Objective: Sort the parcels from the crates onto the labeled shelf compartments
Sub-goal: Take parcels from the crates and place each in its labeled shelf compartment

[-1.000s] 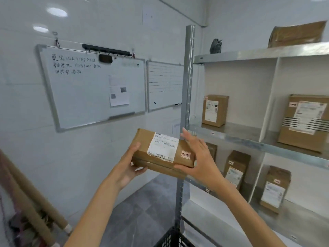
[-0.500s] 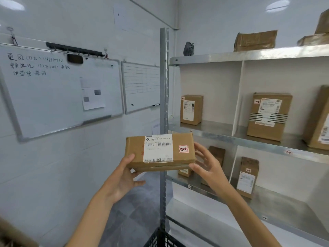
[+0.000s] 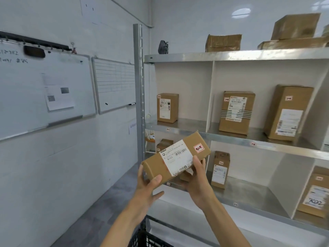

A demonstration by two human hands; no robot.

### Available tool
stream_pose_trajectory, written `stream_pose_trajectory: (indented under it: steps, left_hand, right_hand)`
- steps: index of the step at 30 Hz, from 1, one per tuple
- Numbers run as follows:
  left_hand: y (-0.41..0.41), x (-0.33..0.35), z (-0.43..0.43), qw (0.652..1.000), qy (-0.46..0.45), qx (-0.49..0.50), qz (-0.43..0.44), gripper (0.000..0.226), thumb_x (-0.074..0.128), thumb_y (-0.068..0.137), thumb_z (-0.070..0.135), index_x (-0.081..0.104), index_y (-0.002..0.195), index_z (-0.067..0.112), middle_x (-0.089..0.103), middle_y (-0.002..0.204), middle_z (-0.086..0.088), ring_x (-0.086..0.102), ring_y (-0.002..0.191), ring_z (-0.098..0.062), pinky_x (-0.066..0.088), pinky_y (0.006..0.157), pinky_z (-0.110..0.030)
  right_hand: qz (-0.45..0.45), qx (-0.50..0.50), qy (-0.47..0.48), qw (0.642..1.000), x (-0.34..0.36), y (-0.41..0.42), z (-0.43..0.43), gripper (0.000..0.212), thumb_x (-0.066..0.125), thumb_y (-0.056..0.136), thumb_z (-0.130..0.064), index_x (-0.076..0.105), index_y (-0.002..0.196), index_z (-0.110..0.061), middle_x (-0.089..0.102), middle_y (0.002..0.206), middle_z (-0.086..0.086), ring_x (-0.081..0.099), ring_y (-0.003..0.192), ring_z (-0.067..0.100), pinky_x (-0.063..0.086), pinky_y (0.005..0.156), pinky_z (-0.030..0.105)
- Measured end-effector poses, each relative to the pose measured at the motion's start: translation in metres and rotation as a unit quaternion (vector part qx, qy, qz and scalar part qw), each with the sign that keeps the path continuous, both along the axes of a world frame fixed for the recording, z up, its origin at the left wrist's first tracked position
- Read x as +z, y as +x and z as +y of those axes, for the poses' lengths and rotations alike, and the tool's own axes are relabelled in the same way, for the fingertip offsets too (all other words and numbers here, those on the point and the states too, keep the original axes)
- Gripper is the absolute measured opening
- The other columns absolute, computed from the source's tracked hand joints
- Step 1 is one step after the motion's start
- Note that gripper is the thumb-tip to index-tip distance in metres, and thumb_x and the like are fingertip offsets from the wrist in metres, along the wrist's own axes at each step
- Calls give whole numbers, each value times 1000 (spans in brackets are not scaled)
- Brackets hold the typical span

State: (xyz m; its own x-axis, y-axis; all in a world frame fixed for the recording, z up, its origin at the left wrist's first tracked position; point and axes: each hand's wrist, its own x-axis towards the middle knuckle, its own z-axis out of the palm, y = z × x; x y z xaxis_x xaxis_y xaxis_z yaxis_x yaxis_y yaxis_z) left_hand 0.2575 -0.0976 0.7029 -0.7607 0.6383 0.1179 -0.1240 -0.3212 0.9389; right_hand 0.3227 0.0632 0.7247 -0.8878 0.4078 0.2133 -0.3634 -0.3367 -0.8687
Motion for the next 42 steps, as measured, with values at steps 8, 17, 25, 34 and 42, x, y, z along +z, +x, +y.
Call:
stream_pose_trajectory:
  steps: [8,17,25,34,42]
  left_hand:
    - [-18,10,-1,984,-129,-11,122,97,79,49,66,33,133,53,44,131,18,42,126,-7,39,103,-34]
    - [-4,-8,13,980,-123,-130,88,103,77,59,64,19,142,46,55,132,8,51,126,-15,41,106,-50]
    - [-9,-8,19,995,-62,-68,29,107,91,41,52,33,131,49,65,119,-5,62,113,-25,51,92,-50]
    - [3,-13,30,996,58,26,-55,126,92,29,52,29,137,44,64,118,-3,58,116,-27,53,86,-54]
    - [6,-20,30,998,33,50,0,92,76,66,17,26,139,45,58,126,0,50,125,-24,46,98,-39]
  right_hand:
    - [-88,-9,154,984,6,17,34,98,69,60,-63,22,143,-42,56,131,7,58,117,29,47,98,52]
    - [-104,17,156,982,11,11,31,77,61,74,-62,34,139,-32,66,114,12,66,105,33,50,93,51]
    - [-131,-48,161,977,3,4,13,85,54,75,-69,16,146,-41,51,137,2,60,115,21,48,100,48]
    - [-146,46,51,987,-41,32,-2,87,63,74,-61,22,146,-38,40,143,0,41,132,21,37,108,56]
    - [-139,5,62,988,-50,51,25,73,67,74,-49,33,138,-36,47,136,2,53,119,18,54,85,31]
